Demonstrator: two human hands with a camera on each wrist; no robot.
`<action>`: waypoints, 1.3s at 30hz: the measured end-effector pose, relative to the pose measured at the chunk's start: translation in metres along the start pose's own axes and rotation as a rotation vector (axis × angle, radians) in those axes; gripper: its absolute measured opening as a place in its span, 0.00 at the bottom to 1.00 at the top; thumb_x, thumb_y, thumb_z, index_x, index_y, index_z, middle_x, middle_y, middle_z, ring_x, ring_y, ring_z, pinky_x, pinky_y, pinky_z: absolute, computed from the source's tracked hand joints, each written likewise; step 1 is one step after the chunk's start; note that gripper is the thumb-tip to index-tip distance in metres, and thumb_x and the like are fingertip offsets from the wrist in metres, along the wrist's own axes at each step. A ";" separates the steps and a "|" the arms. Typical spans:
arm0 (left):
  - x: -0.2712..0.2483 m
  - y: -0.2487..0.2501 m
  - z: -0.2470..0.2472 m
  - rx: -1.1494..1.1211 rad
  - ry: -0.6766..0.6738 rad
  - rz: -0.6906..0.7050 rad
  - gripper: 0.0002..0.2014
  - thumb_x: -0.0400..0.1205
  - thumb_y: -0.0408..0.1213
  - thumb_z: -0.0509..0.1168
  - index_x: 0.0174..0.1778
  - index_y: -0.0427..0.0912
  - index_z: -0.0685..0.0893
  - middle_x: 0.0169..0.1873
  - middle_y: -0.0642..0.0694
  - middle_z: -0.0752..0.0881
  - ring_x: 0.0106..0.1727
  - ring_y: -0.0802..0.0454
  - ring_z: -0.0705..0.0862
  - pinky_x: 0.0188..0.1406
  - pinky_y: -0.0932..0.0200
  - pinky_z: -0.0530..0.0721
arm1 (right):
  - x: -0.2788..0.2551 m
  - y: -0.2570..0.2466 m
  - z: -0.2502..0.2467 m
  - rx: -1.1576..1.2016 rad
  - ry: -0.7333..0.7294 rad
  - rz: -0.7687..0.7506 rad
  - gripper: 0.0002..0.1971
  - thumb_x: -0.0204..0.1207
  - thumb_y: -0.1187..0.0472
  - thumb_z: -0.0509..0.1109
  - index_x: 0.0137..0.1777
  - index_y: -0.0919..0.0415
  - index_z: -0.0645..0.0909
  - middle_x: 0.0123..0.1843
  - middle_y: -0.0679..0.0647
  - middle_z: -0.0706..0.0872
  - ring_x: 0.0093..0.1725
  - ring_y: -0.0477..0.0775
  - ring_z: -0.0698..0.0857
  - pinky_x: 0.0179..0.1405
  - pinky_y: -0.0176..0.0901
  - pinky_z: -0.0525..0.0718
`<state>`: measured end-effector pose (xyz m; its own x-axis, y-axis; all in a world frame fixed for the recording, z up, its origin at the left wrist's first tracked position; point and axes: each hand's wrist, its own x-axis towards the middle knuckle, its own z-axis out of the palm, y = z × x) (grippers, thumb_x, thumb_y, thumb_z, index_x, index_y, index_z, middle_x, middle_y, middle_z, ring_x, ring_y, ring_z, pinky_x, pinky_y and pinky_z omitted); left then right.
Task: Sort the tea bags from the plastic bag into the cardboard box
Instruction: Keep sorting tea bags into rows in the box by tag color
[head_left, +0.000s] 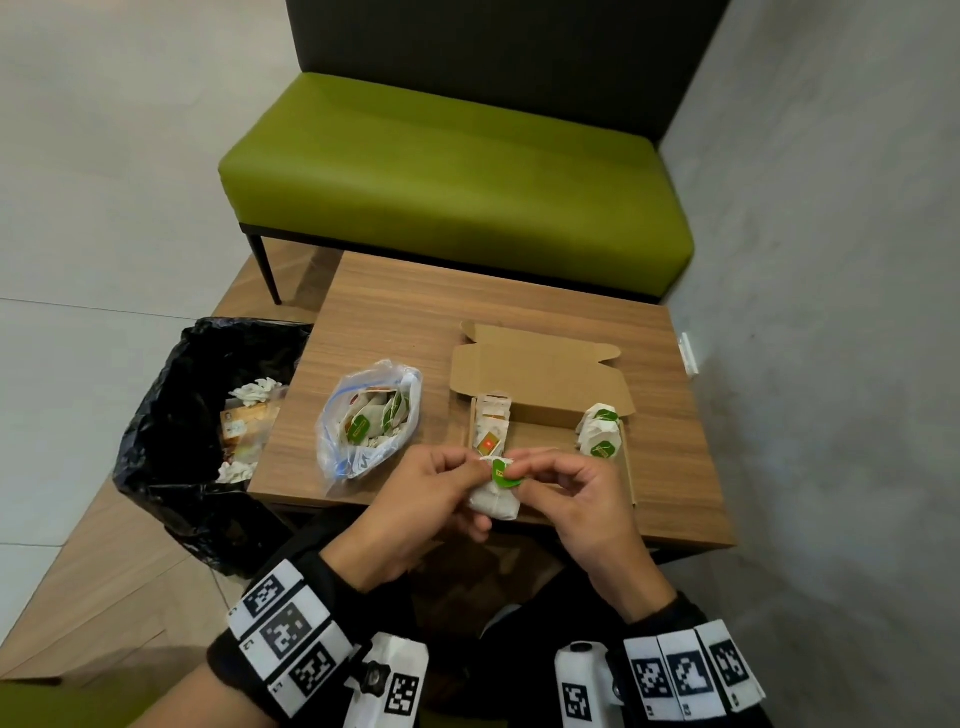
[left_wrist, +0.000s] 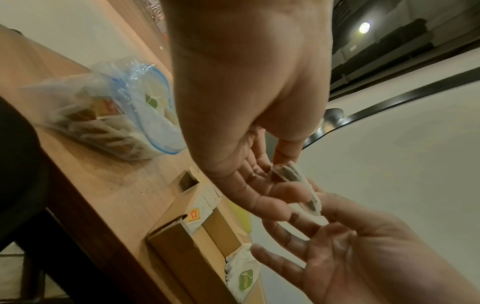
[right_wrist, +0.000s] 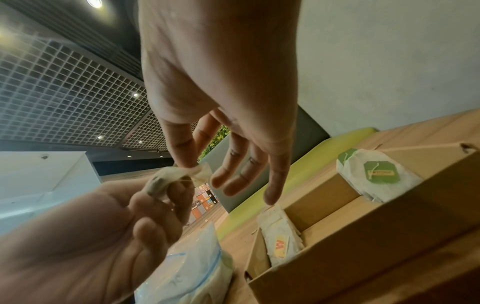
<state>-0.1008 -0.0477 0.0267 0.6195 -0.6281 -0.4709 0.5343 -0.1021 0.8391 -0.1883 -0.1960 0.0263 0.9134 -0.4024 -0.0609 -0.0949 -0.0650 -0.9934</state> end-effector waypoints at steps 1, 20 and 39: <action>0.000 0.000 -0.001 -0.018 -0.008 -0.002 0.10 0.86 0.33 0.63 0.47 0.29 0.86 0.34 0.36 0.88 0.23 0.50 0.81 0.24 0.58 0.85 | 0.000 0.000 0.000 -0.003 0.001 0.004 0.16 0.70 0.80 0.75 0.38 0.56 0.93 0.48 0.52 0.94 0.52 0.49 0.91 0.50 0.36 0.87; 0.014 -0.008 0.009 0.601 -0.062 0.351 0.04 0.83 0.36 0.70 0.48 0.49 0.89 0.37 0.49 0.91 0.39 0.49 0.90 0.46 0.41 0.89 | 0.004 -0.003 -0.031 -0.064 -0.004 0.134 0.09 0.72 0.72 0.78 0.47 0.58 0.89 0.42 0.56 0.93 0.39 0.51 0.90 0.39 0.40 0.89; 0.030 -0.029 0.017 1.158 -0.172 0.175 0.31 0.81 0.48 0.70 0.80 0.49 0.69 0.72 0.52 0.76 0.62 0.56 0.81 0.64 0.61 0.79 | 0.069 0.034 -0.118 -0.762 -0.050 0.348 0.07 0.76 0.62 0.77 0.46 0.46 0.88 0.43 0.47 0.89 0.44 0.48 0.85 0.43 0.42 0.82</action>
<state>-0.1068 -0.0767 -0.0074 0.4994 -0.7897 -0.3564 -0.4443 -0.5865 0.6772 -0.1755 -0.3332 -0.0004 0.7974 -0.4736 -0.3739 -0.5995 -0.5508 -0.5807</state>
